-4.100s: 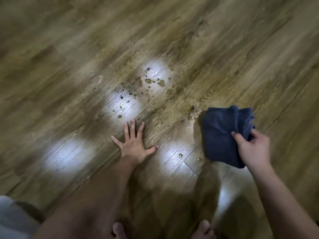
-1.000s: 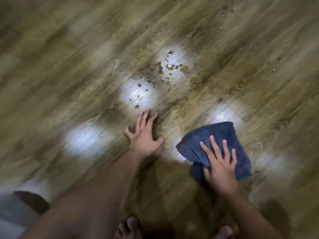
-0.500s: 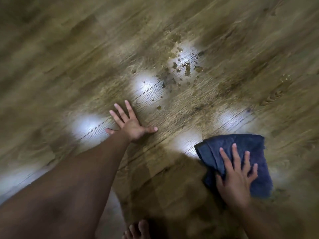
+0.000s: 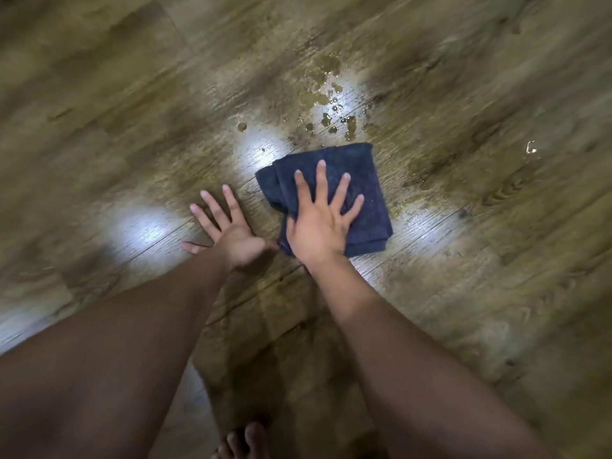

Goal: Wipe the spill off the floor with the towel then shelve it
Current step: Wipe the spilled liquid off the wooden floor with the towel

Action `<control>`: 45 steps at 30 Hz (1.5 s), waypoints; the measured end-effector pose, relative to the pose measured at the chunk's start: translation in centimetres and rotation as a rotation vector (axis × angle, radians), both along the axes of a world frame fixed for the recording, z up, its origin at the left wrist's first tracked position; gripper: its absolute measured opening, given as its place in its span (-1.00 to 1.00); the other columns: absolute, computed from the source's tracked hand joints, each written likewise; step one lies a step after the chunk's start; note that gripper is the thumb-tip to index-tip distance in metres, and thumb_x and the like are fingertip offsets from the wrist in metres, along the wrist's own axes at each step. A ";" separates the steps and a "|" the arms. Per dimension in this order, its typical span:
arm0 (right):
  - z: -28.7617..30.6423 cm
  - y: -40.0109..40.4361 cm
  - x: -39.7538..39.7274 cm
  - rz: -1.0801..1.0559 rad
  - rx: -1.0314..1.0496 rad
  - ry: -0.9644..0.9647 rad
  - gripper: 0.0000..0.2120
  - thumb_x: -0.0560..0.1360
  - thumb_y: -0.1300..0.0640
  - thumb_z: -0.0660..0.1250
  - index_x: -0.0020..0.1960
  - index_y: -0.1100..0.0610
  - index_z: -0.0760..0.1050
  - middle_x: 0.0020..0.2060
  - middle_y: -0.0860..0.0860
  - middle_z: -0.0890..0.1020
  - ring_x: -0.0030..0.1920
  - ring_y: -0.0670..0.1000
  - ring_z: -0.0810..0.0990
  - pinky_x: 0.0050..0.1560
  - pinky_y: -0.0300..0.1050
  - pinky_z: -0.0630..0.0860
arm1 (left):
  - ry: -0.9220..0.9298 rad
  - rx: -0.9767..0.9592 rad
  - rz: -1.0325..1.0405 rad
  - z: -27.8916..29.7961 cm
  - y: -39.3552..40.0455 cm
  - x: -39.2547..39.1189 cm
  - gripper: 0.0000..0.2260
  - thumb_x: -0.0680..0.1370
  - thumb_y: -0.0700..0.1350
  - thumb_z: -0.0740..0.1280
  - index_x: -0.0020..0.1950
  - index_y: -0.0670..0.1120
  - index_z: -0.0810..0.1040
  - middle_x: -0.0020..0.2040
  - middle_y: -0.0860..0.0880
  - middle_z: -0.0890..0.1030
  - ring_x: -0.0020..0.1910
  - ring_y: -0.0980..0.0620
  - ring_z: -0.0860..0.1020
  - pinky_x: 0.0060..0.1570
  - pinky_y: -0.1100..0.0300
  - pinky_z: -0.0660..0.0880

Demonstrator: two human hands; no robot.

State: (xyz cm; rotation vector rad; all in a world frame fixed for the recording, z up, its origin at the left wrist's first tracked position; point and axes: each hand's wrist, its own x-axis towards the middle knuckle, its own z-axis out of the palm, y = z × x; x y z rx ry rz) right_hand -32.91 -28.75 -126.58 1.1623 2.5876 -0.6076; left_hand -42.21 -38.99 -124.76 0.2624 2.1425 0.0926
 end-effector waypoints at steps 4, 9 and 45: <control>0.0 0.3 2.0 0.073 0.033 0.033 -0.27 0.52 -0.06 0.32 0.61 -0.10 0.08 0.64 0.00 -0.11 0.59 0.30 -0.18 0.48 0.45 -0.22 | -0.012 -0.009 -0.001 0.3 0.1 0.0 0.33 0.29 0.24 0.58 0.49 0.18 -0.57 0.43 -0.01 -0.68 0.44 -0.14 -0.62 0.26 -0.61 -0.30; -0.4 -0.1 10.2 0.205 0.091 0.052 -0.24 0.42 -0.03 0.39 0.57 -0.09 0.22 0.63 -0.04 0.07 0.62 0.20 -0.03 0.54 0.33 -0.13 | -0.030 -0.013 0.001 0.7 0.0 0.0 0.34 0.29 0.26 0.58 0.46 0.19 -0.60 0.39 0.01 -0.71 0.41 -0.13 -0.64 0.26 -0.61 -0.33; -0.5 1.9 12.0 0.369 0.164 -0.008 -0.26 0.40 -0.03 0.39 0.55 -0.06 0.27 0.61 -0.03 0.14 0.60 0.22 0.05 0.49 0.42 0.02 | -0.025 -0.027 -0.037 -0.1 -0.4 -0.5 0.35 0.29 0.38 0.51 0.41 0.15 -0.66 0.32 0.00 -0.77 0.36 -0.15 -0.69 0.25 -0.62 -0.28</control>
